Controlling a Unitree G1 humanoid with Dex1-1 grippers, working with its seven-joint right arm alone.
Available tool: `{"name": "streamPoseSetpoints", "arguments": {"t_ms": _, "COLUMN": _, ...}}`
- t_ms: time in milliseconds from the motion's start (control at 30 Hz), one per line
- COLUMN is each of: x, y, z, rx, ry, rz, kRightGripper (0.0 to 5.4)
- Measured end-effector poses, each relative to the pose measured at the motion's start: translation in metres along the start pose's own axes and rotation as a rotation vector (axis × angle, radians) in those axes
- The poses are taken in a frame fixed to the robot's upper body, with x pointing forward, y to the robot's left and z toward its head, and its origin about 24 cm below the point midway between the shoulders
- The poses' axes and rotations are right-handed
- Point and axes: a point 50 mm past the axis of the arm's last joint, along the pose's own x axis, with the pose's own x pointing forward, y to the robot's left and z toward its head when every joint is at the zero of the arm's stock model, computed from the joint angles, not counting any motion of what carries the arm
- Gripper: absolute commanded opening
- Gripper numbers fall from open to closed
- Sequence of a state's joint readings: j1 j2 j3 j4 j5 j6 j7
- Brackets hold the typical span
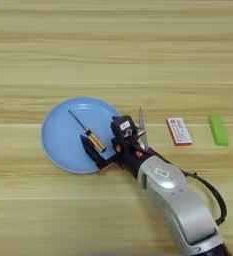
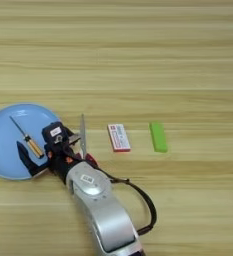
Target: Move the objects on the table
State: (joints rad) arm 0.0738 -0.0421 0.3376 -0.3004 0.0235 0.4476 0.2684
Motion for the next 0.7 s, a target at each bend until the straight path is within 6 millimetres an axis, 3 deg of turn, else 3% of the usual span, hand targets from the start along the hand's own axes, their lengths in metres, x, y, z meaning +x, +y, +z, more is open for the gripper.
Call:
{"name": "streamPoseSetpoints", "arguments": {"t_ms": 300, "x": 0.0, "y": -0.009, "z": 0.006, "rx": -0.02, "ry": -0.041, "rz": -0.059, "kRightGripper": 5.38}}
{"name": "streamPoseSetpoints", "arguments": {"t_ms": 433, "x": 0.002, "y": -0.019, "z": 0.016, "rx": -0.055, "ry": -0.079, "rz": -0.112, "kRightGripper": 5.38}}
{"name": "streamPoseSetpoints", "arguments": {"t_ms": 700, "x": 0.009, "y": -0.04, "z": 0.017, "rx": -0.089, "ry": -0.068, "rz": -0.217, "kRightGripper": 5.38}}
